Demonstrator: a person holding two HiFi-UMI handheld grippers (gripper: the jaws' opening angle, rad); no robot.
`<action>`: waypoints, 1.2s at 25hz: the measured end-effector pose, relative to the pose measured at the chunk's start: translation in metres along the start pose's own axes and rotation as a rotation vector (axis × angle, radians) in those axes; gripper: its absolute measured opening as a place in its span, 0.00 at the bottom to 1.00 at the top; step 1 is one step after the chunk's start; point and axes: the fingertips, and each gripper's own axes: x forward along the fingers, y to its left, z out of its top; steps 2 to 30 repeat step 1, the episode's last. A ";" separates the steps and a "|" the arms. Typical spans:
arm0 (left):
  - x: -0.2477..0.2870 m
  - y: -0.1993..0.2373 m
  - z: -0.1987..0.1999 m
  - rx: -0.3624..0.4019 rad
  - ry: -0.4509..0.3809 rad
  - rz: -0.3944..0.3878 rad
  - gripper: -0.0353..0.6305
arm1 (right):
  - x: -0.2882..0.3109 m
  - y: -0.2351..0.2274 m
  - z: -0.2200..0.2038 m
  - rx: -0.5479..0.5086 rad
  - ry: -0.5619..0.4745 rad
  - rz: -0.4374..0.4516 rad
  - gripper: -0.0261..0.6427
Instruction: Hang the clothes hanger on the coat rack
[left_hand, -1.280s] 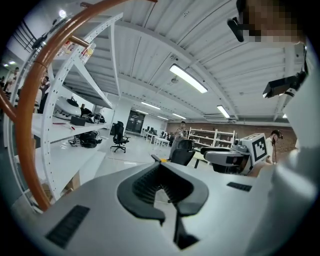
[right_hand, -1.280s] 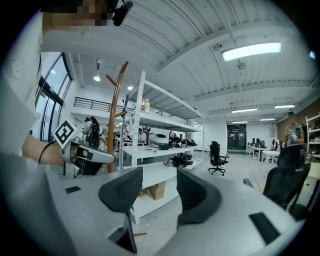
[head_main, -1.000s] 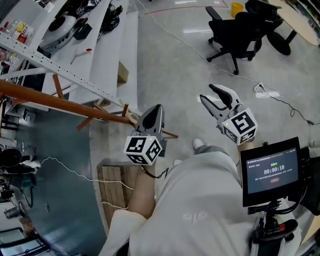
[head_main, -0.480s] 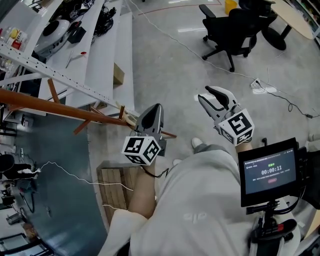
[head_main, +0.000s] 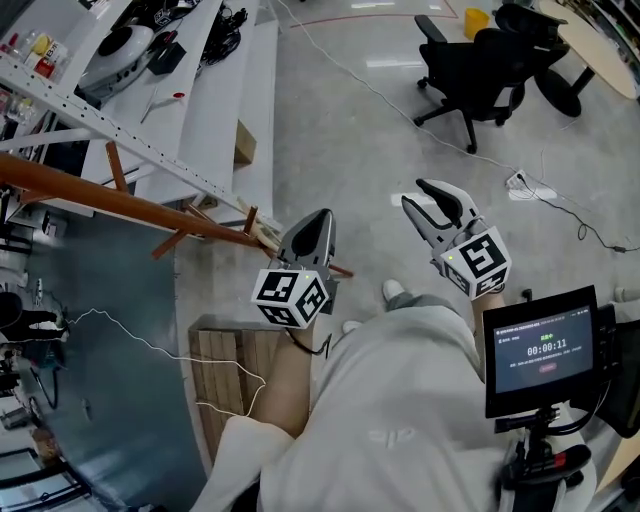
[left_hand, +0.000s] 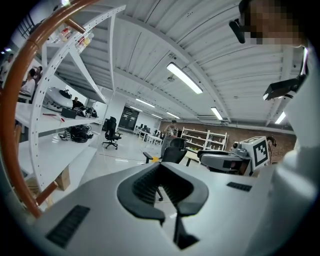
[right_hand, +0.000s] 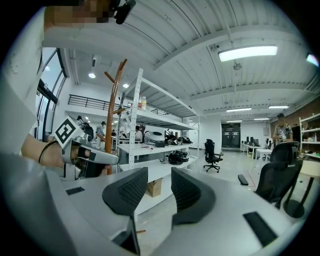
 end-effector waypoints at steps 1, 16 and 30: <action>0.000 0.000 0.000 0.002 0.003 0.000 0.06 | 0.000 0.001 -0.001 0.002 0.001 -0.001 0.28; 0.000 0.000 0.000 0.002 0.003 0.000 0.06 | 0.000 0.001 -0.001 0.002 0.001 -0.001 0.28; 0.000 0.000 0.000 0.002 0.003 0.000 0.06 | 0.000 0.001 -0.001 0.002 0.001 -0.001 0.28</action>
